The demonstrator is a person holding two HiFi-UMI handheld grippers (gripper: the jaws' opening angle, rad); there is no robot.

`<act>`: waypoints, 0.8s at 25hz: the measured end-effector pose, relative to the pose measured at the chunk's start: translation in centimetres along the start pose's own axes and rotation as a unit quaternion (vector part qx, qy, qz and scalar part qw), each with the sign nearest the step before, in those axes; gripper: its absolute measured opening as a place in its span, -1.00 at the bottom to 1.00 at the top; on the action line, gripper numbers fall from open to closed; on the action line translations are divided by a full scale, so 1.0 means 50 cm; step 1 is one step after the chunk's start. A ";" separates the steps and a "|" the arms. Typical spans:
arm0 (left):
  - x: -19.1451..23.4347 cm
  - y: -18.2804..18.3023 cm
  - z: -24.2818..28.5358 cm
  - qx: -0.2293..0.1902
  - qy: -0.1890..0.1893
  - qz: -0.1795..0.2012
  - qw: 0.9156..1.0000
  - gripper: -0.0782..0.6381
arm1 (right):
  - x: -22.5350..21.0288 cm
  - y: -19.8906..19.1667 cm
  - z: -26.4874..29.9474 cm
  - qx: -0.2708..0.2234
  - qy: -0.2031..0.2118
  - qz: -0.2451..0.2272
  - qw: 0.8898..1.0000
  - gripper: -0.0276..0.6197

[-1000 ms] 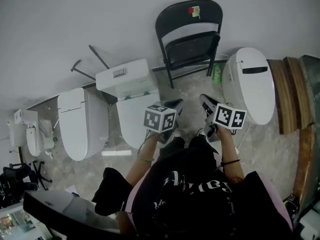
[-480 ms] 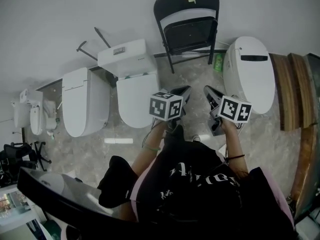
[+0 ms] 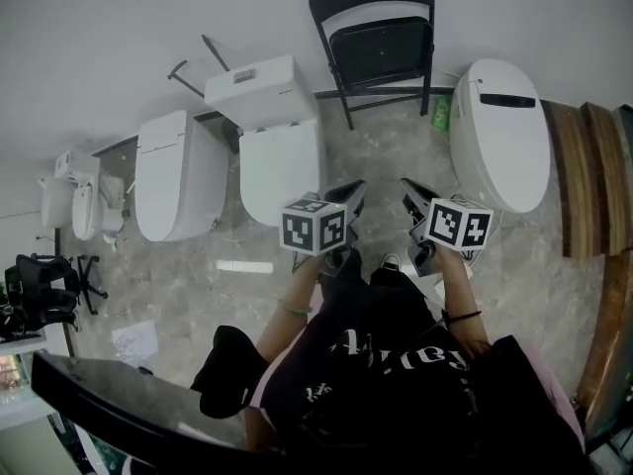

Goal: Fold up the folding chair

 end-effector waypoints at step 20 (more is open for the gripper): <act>0.079 -0.097 -0.228 -0.012 -0.045 0.032 0.998 -0.77 | 0.228 -0.153 0.071 -0.027 -0.024 -0.002 0.999 -0.87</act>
Point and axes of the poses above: the fingertips, and each gripper's own axes: z forward along the fingers, x to its left, y out of its top, the point moved 2 cm from there along -z, backward along the fingers, and after that the axes turned 7 degrees about x, right-handed, at the moved point
